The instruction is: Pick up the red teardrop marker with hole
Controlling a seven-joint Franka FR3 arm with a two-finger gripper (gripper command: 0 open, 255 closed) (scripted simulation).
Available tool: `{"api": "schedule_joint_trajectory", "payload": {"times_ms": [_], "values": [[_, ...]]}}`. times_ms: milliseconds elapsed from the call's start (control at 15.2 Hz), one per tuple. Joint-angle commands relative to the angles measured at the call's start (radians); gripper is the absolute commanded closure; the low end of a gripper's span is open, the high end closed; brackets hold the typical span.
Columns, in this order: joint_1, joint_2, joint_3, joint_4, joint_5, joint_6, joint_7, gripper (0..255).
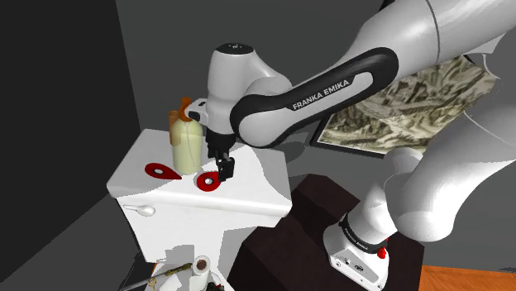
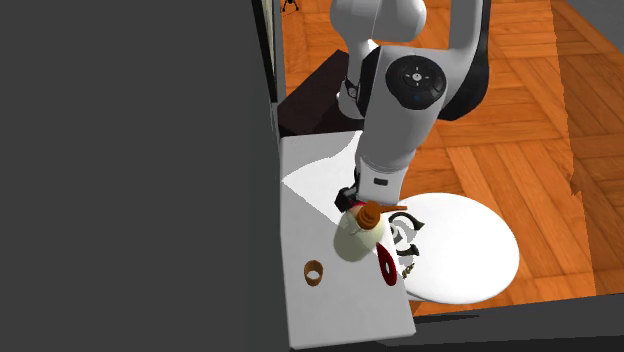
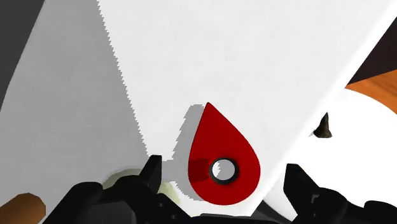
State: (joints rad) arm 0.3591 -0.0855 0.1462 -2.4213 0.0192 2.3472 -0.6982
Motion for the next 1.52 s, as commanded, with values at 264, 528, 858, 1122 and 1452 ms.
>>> {"api": "schedule_joint_trajectory", "payload": {"times_ms": [264,528,858,1122,1452], "values": [[0.007,0.062,0.009,-0.020,-0.009,0.080,-0.002,0],[0.007,0.089,0.009,-0.029,-0.016,0.117,0.003,0],[0.010,0.083,0.011,-0.034,-0.014,0.116,0.007,255],[0.010,0.090,0.012,-0.032,-0.017,0.121,0.010,255],[0.007,0.047,0.009,-0.014,-0.006,0.060,-0.004,255]]}}
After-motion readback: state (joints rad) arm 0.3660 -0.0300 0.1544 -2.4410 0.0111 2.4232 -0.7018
